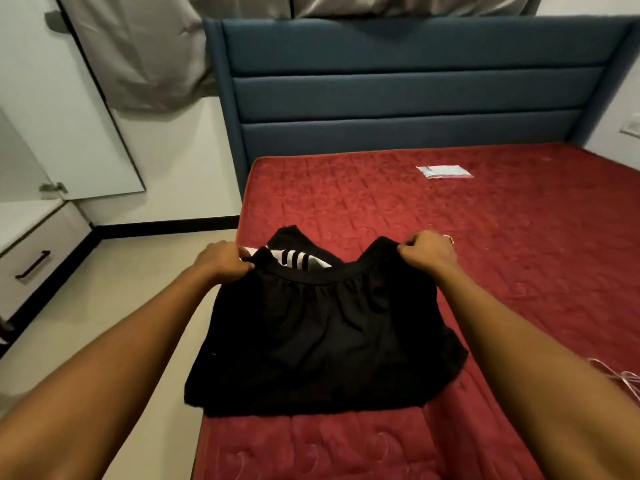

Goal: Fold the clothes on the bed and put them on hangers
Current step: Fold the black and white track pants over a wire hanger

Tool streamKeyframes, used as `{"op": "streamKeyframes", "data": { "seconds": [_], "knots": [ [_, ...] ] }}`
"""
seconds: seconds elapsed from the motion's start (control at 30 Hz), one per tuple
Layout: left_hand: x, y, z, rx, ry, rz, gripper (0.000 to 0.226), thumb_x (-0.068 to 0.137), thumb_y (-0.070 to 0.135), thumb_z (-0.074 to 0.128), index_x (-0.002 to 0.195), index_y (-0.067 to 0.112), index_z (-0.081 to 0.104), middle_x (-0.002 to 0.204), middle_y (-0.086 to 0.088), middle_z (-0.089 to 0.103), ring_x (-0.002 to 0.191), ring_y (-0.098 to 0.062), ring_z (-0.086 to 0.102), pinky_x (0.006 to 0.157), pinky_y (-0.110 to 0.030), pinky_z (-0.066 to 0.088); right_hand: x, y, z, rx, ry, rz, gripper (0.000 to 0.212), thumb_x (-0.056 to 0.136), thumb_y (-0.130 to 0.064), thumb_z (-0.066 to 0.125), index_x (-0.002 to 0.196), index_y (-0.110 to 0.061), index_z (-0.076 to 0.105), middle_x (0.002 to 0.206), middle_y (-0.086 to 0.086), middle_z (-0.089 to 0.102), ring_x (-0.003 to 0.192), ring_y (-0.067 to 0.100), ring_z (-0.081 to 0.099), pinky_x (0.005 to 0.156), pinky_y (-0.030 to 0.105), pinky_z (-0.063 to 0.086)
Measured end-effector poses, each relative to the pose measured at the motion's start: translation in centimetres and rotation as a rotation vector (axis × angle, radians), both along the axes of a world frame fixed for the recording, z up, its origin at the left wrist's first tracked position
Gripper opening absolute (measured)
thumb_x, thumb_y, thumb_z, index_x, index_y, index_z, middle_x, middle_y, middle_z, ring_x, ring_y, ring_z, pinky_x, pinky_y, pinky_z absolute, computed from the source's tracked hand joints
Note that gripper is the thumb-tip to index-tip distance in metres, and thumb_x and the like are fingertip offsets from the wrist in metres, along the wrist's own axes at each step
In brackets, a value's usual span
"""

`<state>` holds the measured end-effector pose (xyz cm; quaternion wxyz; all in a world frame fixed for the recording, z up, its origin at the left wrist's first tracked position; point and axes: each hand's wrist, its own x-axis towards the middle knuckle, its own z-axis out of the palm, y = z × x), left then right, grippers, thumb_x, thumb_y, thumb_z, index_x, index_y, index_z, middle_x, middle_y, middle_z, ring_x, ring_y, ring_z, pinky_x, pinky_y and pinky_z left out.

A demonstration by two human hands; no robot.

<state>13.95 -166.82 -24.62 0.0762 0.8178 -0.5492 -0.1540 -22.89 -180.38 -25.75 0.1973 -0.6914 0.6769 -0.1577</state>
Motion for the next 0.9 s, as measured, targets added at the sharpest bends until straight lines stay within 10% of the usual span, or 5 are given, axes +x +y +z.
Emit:
{"op": "streamKeyframes", "data": {
  "seconds": [0.13,0.3,0.5,0.67,0.9],
  "knots": [
    [2.4,-7.7,-1.6,-0.242,-0.015,0.002,0.021,0.088,0.034,0.067,0.105,0.027,0.077,0.096,-0.005,0.076,0.089,-0.028,0.069,0.078,-0.037,0.056,3.2,-8.3,-3.6,-0.048,-0.160,-0.053,0.026,0.083,-0.037,0.064,0.079,-0.013,0.070,0.083,0.014,0.071,0.086,0.032,0.070,0.070,0.033,0.050],
    [4.8,-17.0,-3.2,-0.349,0.484,0.192,0.019,0.102,0.014,0.055,0.093,0.002,0.066,0.066,-0.021,0.070,0.052,-0.031,0.066,0.050,-0.034,0.056,8.0,-18.0,-7.3,0.106,-0.502,-0.140,0.024,0.102,-0.017,0.051,0.082,-0.007,0.060,0.060,0.014,0.067,0.041,0.022,0.063,0.043,0.024,0.045],
    [9.0,-27.7,-5.4,-0.390,0.620,0.209,0.015,0.101,0.019,0.057,0.108,0.008,0.065,0.099,-0.022,0.074,0.081,-0.029,0.074,0.085,-0.051,0.061,13.6,-28.4,-7.9,0.114,-0.649,-0.035,0.013,0.103,-0.009,0.044,0.104,-0.011,0.057,0.101,0.027,0.072,0.078,0.035,0.073,0.072,0.048,0.062],
    [9.3,-27.6,-9.8,-0.222,0.398,0.045,0.081,0.096,0.032,0.066,0.161,0.025,0.018,0.151,-0.011,0.051,0.138,-0.030,0.050,0.117,-0.040,0.037,14.8,-28.7,-11.9,0.100,-0.287,0.062,0.075,0.093,-0.033,0.065,0.156,-0.014,0.029,0.139,0.019,0.059,0.127,0.037,0.059,0.106,0.043,0.047],
    [7.0,-17.1,-12.4,-0.352,0.263,0.203,0.042,0.099,0.042,0.060,0.134,0.017,0.063,0.129,-0.010,0.068,0.119,-0.030,0.063,0.101,-0.038,0.046,12.8,-15.5,-15.9,-0.177,-0.288,0.111,0.025,0.098,-0.032,0.060,0.106,-0.012,0.073,0.105,0.009,0.074,0.100,0.030,0.068,0.087,0.035,0.049]
  ]
}}
